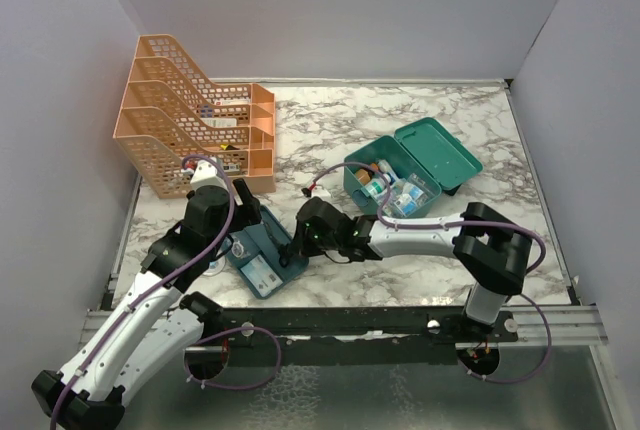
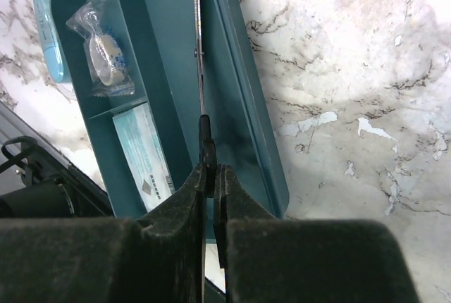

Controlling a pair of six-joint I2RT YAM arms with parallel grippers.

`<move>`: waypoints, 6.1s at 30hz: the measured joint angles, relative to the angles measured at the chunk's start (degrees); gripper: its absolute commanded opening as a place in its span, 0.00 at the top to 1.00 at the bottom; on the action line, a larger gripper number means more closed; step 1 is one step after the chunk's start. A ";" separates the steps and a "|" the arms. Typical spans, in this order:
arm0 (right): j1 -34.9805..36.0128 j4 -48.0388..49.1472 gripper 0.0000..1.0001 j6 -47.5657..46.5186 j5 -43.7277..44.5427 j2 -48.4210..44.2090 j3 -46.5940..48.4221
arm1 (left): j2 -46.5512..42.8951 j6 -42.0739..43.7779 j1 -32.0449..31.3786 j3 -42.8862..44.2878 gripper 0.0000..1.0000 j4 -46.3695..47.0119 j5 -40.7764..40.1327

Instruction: Organize the medicine kit

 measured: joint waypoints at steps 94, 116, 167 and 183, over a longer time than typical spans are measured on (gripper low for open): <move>10.23 -19.58 0.77 -16.04 17.09 16.72 25.73 | -7.26 16.79 0.02 22.14 0.01 -4.11 -21.75; 9.35 -17.29 0.89 -21.07 17.09 20.04 27.04 | -6.19 15.17 0.02 20.57 0.01 -4.15 -17.97; -7.93 -36.06 0.99 -39.30 17.55 -6.71 34.40 | -5.88 10.32 0.02 21.03 0.01 -4.22 -11.93; -30.93 -40.17 0.99 -47.98 2.78 -14.84 31.08 | -3.98 8.02 0.02 8.26 0.01 1.40 3.19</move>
